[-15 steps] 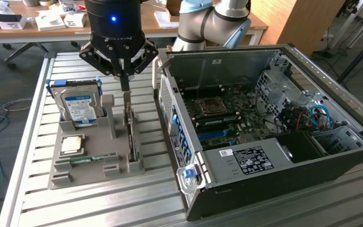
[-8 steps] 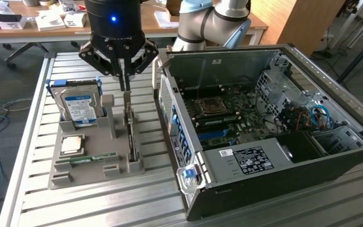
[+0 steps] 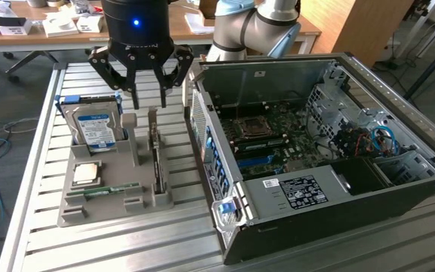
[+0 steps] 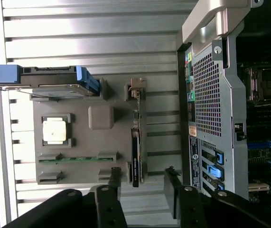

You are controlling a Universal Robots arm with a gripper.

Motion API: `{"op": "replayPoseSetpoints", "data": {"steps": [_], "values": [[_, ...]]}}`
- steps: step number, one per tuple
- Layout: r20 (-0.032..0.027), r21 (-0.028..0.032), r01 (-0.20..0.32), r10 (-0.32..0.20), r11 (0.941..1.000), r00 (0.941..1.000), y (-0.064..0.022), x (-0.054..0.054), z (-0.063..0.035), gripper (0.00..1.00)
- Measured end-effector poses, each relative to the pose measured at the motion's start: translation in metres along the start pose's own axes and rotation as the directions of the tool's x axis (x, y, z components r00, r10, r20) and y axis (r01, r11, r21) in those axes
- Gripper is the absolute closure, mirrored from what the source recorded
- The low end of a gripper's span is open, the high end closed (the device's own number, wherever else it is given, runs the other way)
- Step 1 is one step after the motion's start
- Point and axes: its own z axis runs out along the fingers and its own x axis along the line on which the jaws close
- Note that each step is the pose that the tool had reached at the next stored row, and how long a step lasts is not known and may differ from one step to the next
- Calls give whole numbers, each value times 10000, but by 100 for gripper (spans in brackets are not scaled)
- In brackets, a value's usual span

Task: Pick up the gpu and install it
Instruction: 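Pick up the gpu and move the gpu toward the slot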

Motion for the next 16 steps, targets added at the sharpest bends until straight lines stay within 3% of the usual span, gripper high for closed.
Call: {"op": "replayPoseSetpoints", "data": {"steps": [1,2,8,16], "values": [[0,0,-1,1,10000,10000,0,0,0,53],[0,1,0,0,10000,10000,0,0,0,47],[1,0,0,0,10000,10000,0,0,3,47],[1,0,0,0,10000,10000,-6,3,135,47]]}}
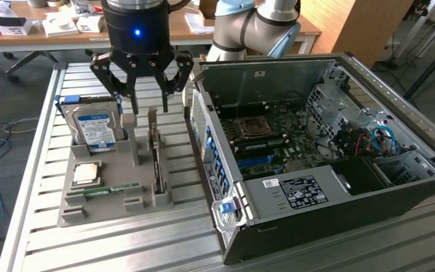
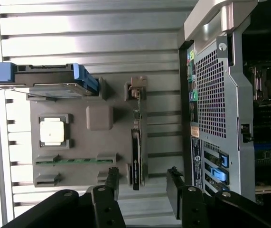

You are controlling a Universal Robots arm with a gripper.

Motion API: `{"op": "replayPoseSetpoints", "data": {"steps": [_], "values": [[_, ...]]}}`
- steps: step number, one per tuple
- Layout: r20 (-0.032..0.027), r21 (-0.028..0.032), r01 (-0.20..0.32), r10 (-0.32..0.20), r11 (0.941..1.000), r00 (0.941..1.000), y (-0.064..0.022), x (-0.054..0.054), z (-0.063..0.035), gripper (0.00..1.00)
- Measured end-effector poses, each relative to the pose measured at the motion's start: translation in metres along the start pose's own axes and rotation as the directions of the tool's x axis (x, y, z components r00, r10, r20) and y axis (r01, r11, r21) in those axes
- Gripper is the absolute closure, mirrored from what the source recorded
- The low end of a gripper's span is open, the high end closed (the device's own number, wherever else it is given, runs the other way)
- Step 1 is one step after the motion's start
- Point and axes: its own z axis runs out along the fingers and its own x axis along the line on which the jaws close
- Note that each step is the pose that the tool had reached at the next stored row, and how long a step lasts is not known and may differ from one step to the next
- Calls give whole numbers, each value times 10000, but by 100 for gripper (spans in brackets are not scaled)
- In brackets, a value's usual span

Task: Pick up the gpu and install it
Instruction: 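Pick up the gpu and move the gpu toward the slot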

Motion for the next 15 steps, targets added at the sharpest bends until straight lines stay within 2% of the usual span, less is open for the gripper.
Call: {"op": "replayPoseSetpoints", "data": {"steps": [9,15], "values": [[0,1,0,0,10000,10000,-7,3,156,47],[0,1,0,0,10000,10000,-7,4,162,47]]}}
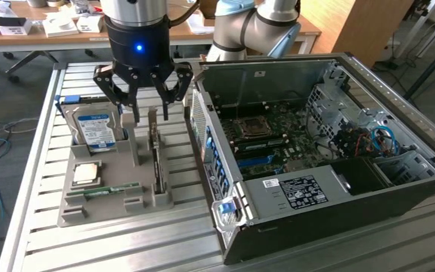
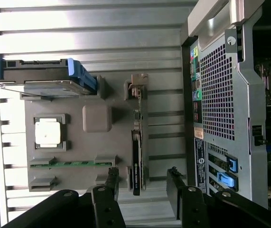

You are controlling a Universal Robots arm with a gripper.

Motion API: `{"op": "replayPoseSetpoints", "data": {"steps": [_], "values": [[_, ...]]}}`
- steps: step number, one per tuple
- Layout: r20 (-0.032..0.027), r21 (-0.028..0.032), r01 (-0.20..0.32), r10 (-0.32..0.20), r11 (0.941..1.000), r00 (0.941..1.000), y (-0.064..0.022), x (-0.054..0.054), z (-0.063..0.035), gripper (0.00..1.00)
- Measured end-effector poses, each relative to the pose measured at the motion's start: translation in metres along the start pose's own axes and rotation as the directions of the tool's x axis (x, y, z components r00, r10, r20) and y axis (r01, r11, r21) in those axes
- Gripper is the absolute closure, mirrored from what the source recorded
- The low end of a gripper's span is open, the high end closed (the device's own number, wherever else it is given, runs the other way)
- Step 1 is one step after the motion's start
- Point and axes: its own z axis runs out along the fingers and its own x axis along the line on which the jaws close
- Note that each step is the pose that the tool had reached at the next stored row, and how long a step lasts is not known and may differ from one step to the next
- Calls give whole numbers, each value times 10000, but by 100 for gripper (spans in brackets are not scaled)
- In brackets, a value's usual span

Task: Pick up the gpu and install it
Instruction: 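Pick up the gpu and move the gpu toward the slot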

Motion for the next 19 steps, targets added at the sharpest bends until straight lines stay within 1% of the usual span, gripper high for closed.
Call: {"op": "replayPoseSetpoints", "data": {"steps": [6,12,19], "values": [[2,-2,1,-1,10000,10000,0,0,5,47],[1,-1,0,0,10000,10000,-3,1,64,47],[0,0,0,0,10000,10000,-5,2,103,47]]}}
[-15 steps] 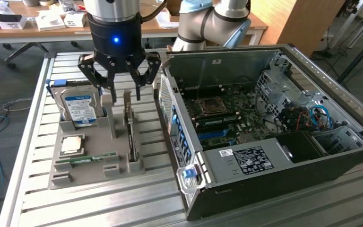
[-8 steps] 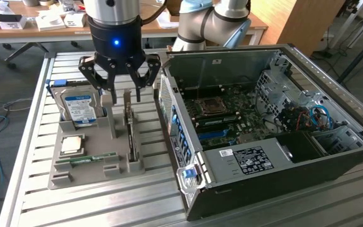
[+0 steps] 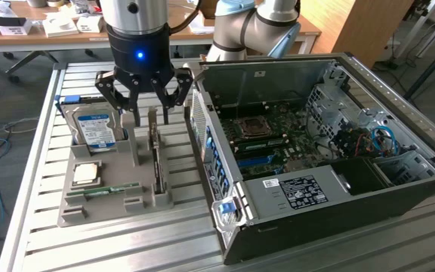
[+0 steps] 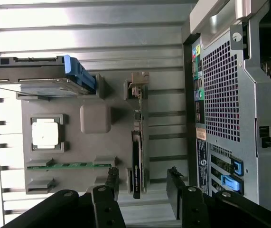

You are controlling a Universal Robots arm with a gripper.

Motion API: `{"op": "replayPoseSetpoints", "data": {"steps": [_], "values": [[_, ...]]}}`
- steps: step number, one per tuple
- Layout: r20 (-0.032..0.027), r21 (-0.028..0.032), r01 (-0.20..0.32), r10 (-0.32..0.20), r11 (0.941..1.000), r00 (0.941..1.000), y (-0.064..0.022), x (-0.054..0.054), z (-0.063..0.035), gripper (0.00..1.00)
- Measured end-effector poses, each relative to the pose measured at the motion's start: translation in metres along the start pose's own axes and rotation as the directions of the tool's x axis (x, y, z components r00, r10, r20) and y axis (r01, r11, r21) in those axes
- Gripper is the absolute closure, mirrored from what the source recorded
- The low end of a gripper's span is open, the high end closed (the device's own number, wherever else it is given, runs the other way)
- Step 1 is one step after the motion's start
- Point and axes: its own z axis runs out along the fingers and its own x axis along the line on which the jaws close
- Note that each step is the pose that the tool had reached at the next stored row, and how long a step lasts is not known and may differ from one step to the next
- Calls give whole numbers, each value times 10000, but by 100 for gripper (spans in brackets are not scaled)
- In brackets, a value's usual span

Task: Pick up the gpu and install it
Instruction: 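Pick up the gpu and move the gpu toward the slot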

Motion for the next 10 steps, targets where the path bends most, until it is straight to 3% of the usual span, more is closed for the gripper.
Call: {"op": "replayPoseSetpoints", "data": {"steps": [10], "values": [[0,0,0,0,10000,10000,-1,1,18,47]]}}
